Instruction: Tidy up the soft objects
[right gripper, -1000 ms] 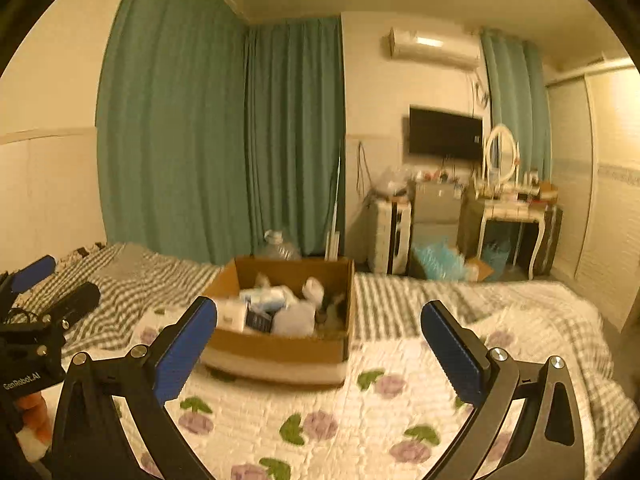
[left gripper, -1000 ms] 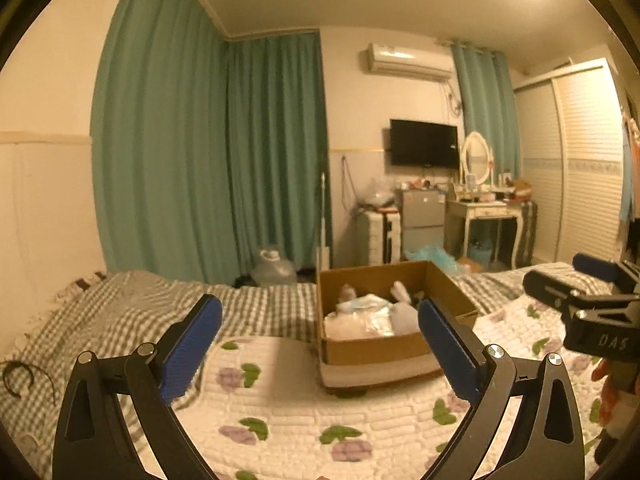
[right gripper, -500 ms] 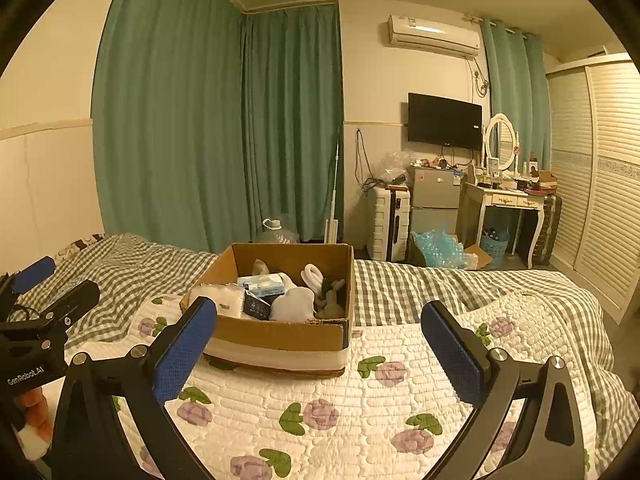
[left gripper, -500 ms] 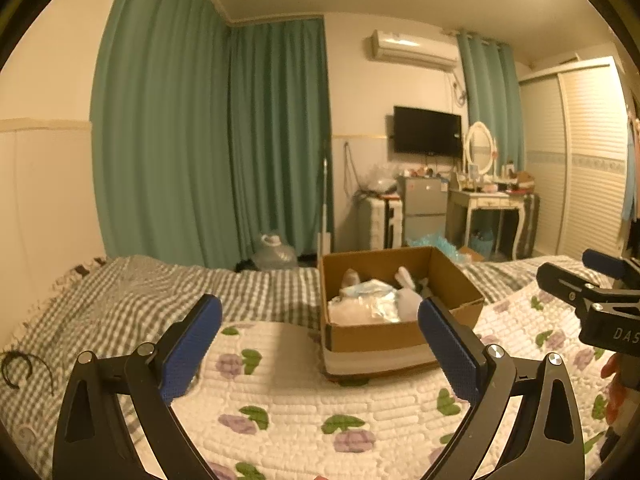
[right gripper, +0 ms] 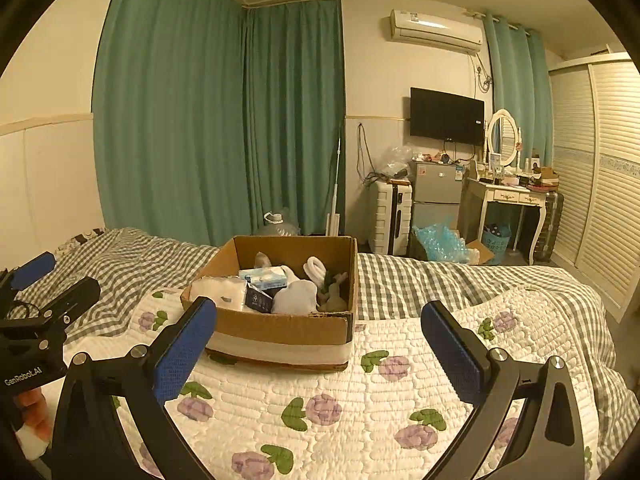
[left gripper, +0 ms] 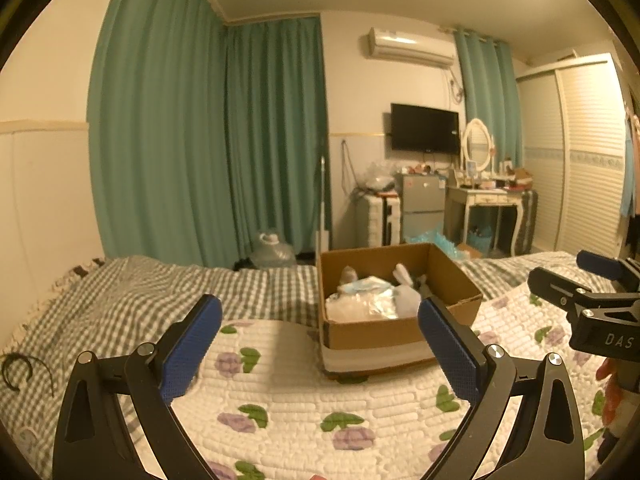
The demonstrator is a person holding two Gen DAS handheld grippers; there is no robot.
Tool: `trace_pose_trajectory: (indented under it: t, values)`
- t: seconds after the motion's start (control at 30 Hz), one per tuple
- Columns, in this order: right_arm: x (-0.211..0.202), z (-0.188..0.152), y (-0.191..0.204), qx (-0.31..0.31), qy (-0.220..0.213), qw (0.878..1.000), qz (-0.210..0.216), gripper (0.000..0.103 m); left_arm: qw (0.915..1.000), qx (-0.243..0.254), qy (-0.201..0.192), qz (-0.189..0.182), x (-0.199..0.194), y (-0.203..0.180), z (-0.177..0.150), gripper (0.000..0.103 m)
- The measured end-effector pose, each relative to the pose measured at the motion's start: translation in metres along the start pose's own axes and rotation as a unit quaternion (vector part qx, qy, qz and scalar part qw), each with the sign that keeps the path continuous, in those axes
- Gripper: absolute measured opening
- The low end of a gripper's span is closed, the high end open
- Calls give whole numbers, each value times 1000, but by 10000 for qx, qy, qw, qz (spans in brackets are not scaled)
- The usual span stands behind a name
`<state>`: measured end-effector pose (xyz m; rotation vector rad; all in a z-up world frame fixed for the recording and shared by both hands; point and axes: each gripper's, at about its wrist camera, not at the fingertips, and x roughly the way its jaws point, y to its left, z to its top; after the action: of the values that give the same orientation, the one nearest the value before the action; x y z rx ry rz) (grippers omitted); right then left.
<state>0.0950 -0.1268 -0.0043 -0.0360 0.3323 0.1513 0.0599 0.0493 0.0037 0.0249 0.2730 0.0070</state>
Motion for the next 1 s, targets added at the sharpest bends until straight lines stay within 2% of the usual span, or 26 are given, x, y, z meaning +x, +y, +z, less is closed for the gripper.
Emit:
trace_pose_trajectory:
  t: [1.0]
  values:
    - [-1,-2,4,-103,46,9999,-75,103,10000,-38,23,8,1,4,-4,100]
